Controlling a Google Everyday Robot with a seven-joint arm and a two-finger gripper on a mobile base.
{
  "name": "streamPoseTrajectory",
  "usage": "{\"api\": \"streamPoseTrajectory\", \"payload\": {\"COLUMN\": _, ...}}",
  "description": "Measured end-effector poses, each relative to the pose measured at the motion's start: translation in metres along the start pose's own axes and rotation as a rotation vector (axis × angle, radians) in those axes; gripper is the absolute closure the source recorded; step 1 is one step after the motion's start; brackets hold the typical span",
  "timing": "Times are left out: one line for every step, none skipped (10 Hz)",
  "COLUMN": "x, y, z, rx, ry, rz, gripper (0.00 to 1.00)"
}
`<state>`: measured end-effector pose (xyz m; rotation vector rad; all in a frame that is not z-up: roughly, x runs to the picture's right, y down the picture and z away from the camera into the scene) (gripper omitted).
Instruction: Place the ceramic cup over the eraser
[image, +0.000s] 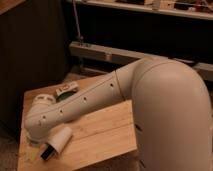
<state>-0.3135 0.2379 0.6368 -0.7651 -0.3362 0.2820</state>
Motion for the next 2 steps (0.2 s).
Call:
{"api": "streamPoseTrajectory", "payload": {"x": 0.0003, "y": -0.0004, "z": -0.0003, "rx": 0.001, "ry": 0.0, "rz": 0.001, "gripper": 0.2}}
{"api": "streamPoseTrajectory", "payload": {"x": 0.0001, "y": 0.0, "z": 0.0, "rx": 0.0, "ry": 0.0, "rz": 0.0, "gripper": 0.2}}
